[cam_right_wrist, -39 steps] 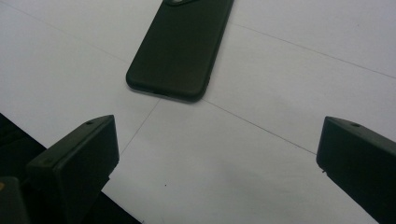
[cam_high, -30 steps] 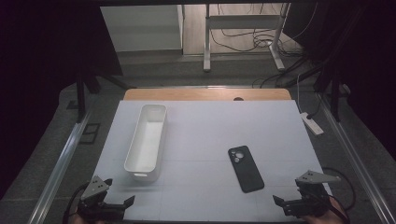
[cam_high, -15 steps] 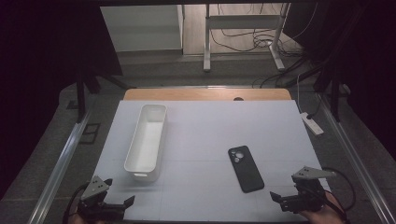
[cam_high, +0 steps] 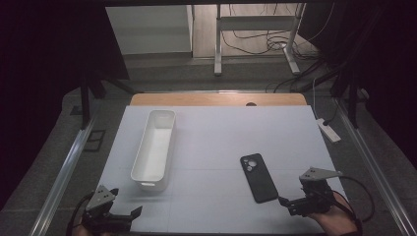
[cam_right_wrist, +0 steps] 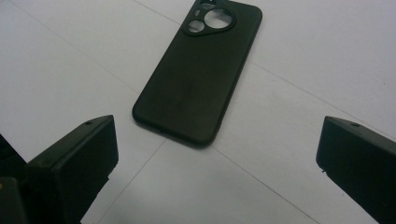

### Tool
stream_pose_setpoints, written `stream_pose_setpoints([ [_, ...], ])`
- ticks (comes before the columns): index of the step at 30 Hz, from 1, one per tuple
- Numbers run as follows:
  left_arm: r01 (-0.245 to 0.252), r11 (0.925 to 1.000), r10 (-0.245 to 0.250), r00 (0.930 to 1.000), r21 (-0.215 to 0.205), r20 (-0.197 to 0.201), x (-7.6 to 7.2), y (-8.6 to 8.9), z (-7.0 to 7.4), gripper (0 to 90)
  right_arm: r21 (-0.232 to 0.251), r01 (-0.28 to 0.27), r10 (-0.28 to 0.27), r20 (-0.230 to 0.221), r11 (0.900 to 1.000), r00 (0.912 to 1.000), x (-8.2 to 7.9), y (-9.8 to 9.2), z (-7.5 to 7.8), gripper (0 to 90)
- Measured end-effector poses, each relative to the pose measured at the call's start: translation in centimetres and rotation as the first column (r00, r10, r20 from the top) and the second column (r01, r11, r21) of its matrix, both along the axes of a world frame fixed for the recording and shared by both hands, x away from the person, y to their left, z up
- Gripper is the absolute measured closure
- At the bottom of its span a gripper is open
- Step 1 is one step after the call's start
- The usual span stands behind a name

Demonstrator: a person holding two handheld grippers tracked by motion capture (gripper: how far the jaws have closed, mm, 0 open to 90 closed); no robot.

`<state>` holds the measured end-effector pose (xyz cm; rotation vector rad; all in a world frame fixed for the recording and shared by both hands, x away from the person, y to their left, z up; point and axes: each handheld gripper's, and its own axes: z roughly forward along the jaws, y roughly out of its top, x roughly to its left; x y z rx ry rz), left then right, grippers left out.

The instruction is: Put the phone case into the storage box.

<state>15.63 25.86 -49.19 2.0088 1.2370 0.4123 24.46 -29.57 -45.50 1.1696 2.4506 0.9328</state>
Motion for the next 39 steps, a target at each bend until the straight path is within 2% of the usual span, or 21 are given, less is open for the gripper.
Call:
stream_pose_setpoints([
  [9,0.001,1.0,-0.001,1.0,0.001,-0.001,0.0,0.0,0.0,0.0,-0.006,-0.014,0.014,0.003,1.0,0.9999,0.8,0.2,0.1,0.0],
  [20,0.001,1.0,-0.001,1.0,0.002,-0.003,0.0,0.0,0.0,0.0,0.013,-0.037,0.037,-0.003,0.999,0.9993,2.0,1.1,0.3,0.0],
  [39,-0.001,1.0,0.001,1.0,0.003,-0.005,0.1,0.0,0.0,0.0,-0.023,-0.054,0.052,-0.061,0.998,0.9968,3.9,2.5,-0.4,0.0],
])
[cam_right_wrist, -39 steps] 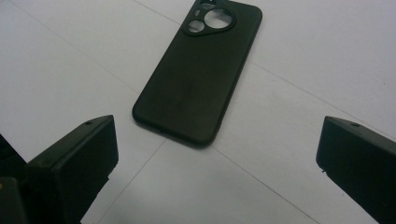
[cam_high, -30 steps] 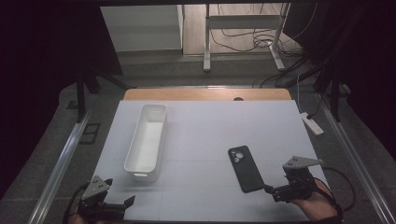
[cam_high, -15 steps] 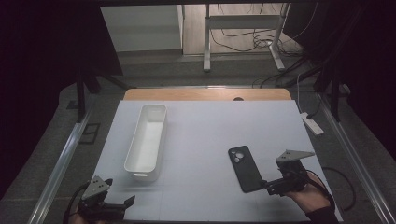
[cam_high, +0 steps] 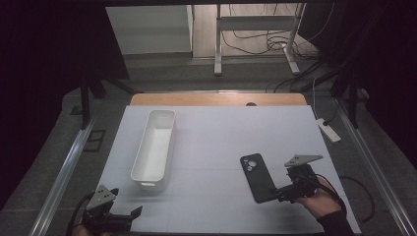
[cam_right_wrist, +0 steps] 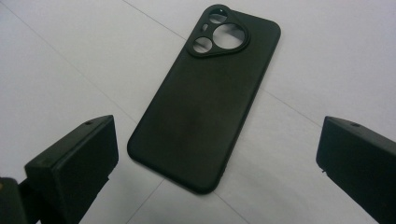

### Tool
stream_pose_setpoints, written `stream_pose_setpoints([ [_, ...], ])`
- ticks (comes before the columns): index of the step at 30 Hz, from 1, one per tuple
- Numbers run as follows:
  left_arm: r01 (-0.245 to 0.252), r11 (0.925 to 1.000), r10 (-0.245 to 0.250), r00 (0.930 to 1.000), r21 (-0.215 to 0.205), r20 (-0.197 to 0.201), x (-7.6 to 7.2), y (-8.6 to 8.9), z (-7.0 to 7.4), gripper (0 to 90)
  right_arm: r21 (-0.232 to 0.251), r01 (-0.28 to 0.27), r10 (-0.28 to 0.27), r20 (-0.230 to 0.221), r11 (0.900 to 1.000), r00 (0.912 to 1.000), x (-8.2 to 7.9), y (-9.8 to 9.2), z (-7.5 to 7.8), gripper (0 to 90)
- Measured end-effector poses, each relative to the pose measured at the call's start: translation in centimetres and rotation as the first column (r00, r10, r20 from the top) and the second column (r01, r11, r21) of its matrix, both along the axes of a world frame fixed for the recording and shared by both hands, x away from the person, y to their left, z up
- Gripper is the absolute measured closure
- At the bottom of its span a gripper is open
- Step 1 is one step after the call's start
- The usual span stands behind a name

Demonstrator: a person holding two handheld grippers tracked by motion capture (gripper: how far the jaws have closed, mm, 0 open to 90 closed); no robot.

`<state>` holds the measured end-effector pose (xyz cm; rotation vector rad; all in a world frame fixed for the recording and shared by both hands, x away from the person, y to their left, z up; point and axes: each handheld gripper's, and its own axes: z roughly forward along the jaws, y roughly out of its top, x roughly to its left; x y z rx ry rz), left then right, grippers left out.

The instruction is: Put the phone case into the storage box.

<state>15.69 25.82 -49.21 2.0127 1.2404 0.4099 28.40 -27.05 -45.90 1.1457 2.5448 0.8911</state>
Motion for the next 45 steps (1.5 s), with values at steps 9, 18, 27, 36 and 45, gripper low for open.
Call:
stream_pose_setpoints([
  [9,0.001,1.0,-0.001,1.0,0.0,0.0,0.0,0.0,0.0,0.0,-0.019,-0.012,0.012,-0.004,1.0,0.9999,0.7,1.1,0.0,0.0],
  [18,0.0,1.0,0.0,1.0,-0.001,-0.001,0.0,0.0,0.0,0.0,-0.036,-0.021,0.021,-0.008,0.999,0.9998,1.5,2.2,-0.1,0.0],
  [27,-0.002,1.0,0.002,1.0,-0.002,-0.003,0.0,0.0,0.0,0.0,-0.073,-0.042,0.041,-0.017,0.996,0.999,2.3,3.3,-0.4,0.0],
  [36,-0.001,1.0,0.001,1.0,-0.002,-0.003,0.0,0.0,0.0,0.0,-0.096,-0.051,0.048,-0.04,0.994,0.9981,3.3,4.3,-0.7,0.0],
  [45,0.001,1.0,-0.001,1.0,0.001,-0.003,0.0,0.0,0.0,0.0,-0.098,-0.056,0.051,-0.056,0.994,0.9971,3.7,4.3,-0.5,38.3],
])
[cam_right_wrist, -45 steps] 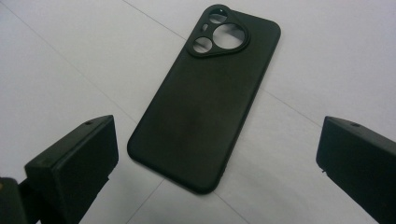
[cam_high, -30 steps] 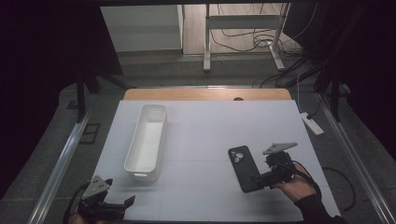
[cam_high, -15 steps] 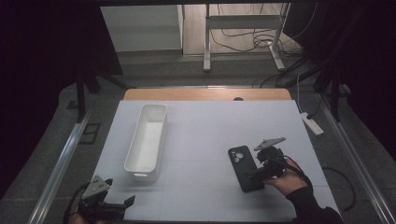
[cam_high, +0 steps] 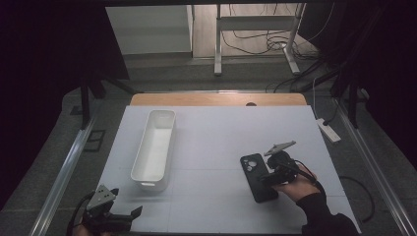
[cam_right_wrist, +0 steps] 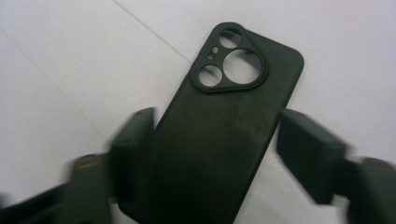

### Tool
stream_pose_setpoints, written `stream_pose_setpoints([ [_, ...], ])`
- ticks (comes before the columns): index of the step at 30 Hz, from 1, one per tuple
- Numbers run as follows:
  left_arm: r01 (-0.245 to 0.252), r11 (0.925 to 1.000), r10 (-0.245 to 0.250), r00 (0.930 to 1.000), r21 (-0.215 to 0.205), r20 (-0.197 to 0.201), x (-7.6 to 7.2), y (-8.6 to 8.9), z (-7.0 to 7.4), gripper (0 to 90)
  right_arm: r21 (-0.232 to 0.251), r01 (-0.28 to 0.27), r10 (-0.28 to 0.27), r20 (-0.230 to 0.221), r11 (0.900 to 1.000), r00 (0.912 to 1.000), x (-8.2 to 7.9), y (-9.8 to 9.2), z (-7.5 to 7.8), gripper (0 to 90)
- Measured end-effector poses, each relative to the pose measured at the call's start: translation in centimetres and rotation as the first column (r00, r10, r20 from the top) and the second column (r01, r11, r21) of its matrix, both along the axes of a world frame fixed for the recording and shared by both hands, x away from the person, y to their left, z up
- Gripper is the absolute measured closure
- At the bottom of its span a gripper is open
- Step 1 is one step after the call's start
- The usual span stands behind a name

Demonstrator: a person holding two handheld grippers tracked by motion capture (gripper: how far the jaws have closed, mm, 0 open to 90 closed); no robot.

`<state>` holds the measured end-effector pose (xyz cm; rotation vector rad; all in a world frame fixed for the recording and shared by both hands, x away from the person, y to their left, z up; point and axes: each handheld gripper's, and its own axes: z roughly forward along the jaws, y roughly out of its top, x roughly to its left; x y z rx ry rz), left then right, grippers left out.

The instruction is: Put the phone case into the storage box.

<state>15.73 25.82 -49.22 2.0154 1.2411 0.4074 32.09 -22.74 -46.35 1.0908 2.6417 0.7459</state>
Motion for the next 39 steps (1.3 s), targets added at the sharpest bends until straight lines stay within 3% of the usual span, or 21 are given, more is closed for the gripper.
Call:
stream_pose_setpoints([
  [2,0.0,1.0,0.0,1.0,0.0,0.0,0.0,0.0,0.0,0.0,-0.01,-0.01,0.01,-0.01,1.0,0.9999,0.1,0.0,-0.1,48.7],
  [3,0.0,1.0,0.0,1.0,-0.001,0.0,0.0,0.0,0.0,0.0,-0.01,-0.01,0.01,-0.01,1.0,0.9999,0.1,0.0,-0.1,48.7],
  [8,0.001,1.0,-0.001,1.0,-0.001,0.0,0.0,0.0,0.0,0.0,-0.028,-0.032,0.031,-0.033,0.999,0.999,0.3,0.2,-0.3,77.6],
  [11,0.001,1.0,-0.001,1.0,0.0,0.001,0.0,0.0,0.0,0.0,-0.026,-0.054,0.052,-0.054,0.998,0.9972,0.3,0.2,-0.3,89.9],
  [16,0.001,1.0,-0.001,1.0,0.001,0.001,0.0,-0.1,0.0,0.0,-0.037,-0.072,0.07,-0.074,0.997,0.9949,0.3,0.3,-0.7,89.9],
  [28,0.003,1.0,-0.003,1.0,0.008,0.002,0.0,-0.1,0.0,0.0,-0.023,-0.094,0.093,-0.053,0.995,0.9943,0.1,1.3,-1.1,89.9],
  [39,0.004,0.9999,-0.004,1.0,0.012,0.001,0.0,-0.1,0.0,0.0,-0.016,-0.135,0.134,-0.044,0.991,0.9901,-0.2,3.4,-1.5,89.9],
])
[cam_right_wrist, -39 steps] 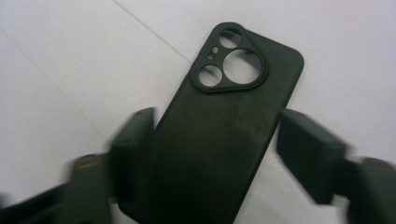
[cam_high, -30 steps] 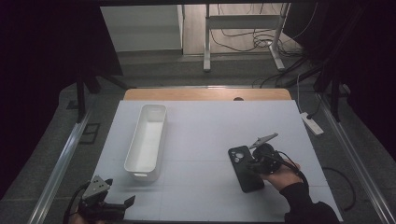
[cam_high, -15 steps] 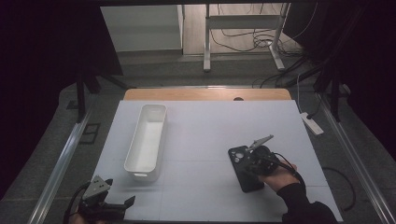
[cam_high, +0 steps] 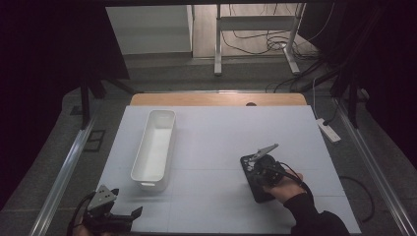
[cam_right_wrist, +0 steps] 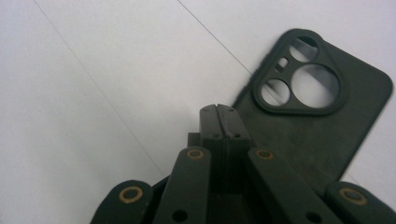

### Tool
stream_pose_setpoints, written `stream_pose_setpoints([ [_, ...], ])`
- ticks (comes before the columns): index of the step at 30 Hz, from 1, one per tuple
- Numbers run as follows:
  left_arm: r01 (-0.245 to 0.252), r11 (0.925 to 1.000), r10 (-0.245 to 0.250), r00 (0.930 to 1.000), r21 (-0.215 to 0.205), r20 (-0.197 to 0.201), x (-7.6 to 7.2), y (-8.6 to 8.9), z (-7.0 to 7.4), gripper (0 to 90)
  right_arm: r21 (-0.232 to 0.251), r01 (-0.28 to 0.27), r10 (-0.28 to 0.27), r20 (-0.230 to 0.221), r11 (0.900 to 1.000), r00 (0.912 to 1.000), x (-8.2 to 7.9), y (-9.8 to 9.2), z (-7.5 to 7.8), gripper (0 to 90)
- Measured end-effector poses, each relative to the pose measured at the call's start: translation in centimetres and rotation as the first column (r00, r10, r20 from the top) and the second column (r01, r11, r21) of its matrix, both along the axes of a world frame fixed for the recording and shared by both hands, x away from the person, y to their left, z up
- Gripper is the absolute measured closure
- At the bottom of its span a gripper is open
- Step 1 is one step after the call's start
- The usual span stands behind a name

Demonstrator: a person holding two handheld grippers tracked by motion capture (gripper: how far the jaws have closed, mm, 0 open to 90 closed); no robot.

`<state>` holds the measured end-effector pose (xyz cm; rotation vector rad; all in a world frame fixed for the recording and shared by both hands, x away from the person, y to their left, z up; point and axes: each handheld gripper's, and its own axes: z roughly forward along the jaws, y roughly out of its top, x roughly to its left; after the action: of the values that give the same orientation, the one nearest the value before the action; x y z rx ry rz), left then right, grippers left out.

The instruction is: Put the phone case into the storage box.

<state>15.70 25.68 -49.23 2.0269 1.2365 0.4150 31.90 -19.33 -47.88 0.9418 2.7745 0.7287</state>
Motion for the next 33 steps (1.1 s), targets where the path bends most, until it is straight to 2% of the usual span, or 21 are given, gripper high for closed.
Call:
stream_pose_setpoints([
  [13,0.001,1.0,-0.001,1.0,0.002,0.001,0.0,0.0,0.0,0.0,-0.017,-0.018,0.018,-0.002,1.0,0.9998,-0.1,1.0,-0.7,89.9],
  [23,0.002,1.0,-0.002,1.0,0.003,0.002,0.0,0.0,0.0,0.0,-0.06,-0.04,0.038,-0.024,0.997,0.999,-0.6,1.6,-2.1,89.9],
  [33,0.002,1.0,-0.002,1.0,0.002,0.002,0.0,0.0,0.0,0.0,-0.054,-0.031,0.029,-0.038,0.998,0.9989,-0.6,1.2,-2.3,89.9],
])
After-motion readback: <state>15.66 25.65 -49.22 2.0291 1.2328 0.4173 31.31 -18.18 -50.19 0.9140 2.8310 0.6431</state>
